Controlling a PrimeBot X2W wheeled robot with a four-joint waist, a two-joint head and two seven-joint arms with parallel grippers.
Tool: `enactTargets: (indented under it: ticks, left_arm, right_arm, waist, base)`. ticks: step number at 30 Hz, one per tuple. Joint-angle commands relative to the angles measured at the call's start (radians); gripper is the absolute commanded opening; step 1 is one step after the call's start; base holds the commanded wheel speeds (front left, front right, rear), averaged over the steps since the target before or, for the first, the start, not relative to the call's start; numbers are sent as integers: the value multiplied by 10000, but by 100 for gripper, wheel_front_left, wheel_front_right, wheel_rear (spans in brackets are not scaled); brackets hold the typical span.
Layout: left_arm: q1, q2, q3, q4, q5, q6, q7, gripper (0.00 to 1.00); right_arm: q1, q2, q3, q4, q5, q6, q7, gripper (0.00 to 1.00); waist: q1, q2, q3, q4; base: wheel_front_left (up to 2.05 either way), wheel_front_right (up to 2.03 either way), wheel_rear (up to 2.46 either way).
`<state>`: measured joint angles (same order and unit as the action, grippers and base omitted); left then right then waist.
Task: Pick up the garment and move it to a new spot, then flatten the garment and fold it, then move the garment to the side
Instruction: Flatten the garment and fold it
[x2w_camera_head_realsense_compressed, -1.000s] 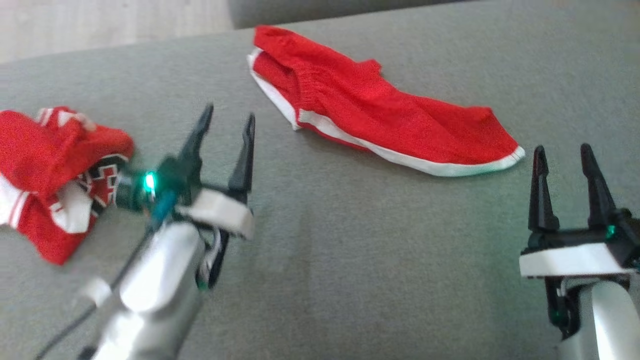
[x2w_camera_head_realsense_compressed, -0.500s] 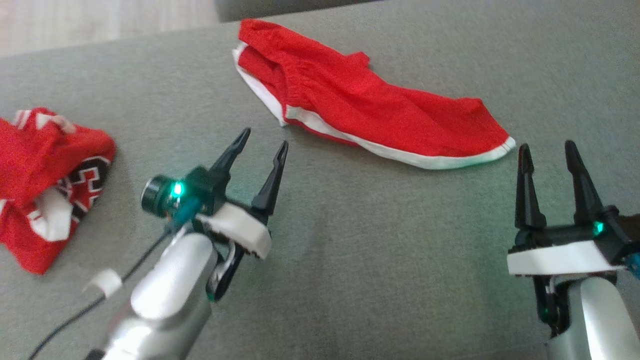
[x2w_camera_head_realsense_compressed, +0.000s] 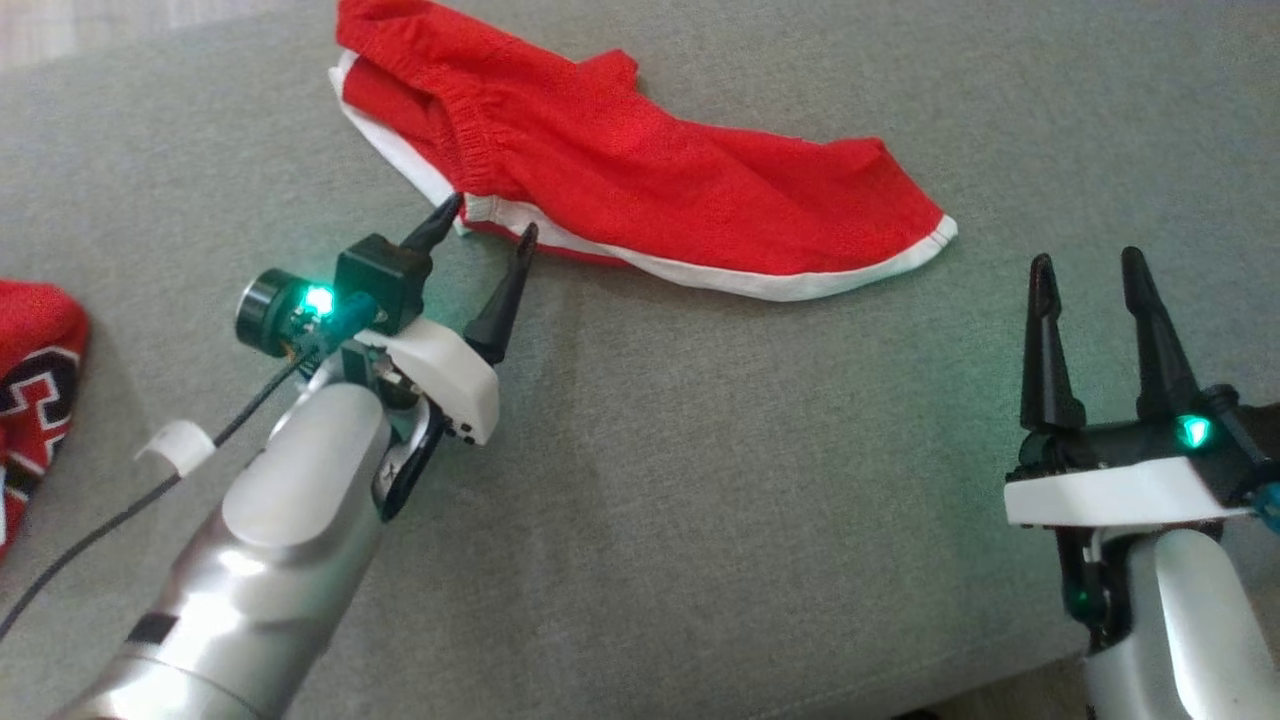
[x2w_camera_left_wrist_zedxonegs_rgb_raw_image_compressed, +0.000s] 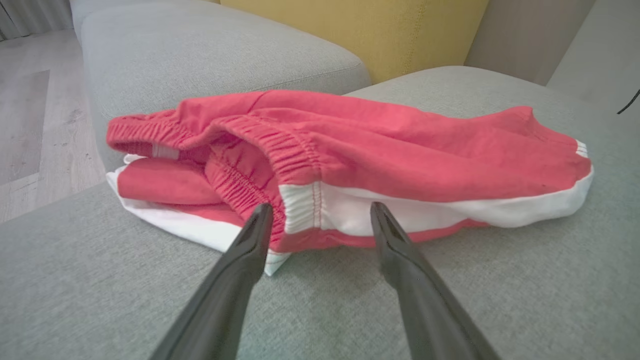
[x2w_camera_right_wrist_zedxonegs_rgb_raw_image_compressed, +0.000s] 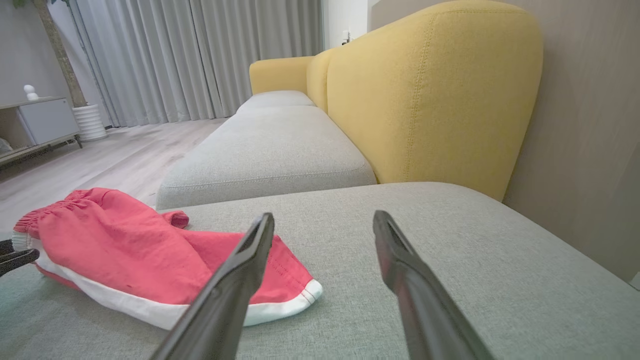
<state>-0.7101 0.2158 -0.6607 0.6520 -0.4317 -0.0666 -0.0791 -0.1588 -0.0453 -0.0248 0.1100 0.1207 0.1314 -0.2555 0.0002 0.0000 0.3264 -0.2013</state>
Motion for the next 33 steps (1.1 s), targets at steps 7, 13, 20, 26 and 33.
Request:
enactTargets:
  ticks: [7,13,20,26,33]
  left_arm:
    - [-814,284,209,235,1,-77,-162,100]
    - [-973,236,69,355,40,-150,-360,46]
    - [-801,176,-115,125,2,-232,-664,0]
    - [-229,205,-336,-599,-28,-190,-713,0]
    - [483,428,-626,-1843,-24,-48,-391,0]
  right_arm:
    - [-265,-49,263,-309,154,-7,-63,100]
    - [-244,-49,256,-260,152,-7,-63,100]
    - [-193,-49,179,-83,-5,-7,-63,100]
    - [-69,-49,-214,400,-409,-7,-63,100]
    - [-542,-49,-849,2081,-981,-7,-63,100]
  waist:
    - [-2,0,168,-250]
    - [-2,0,171,-201]
    - [-2,0,-147,60]
    - [-2,0,-515,552]
    - [-2,0,-666,1019]
  base:
    - [0,0,0]
    - [0,0,0]
    - [0,0,0]
    - [0,0,0]
    - [0,0,0]
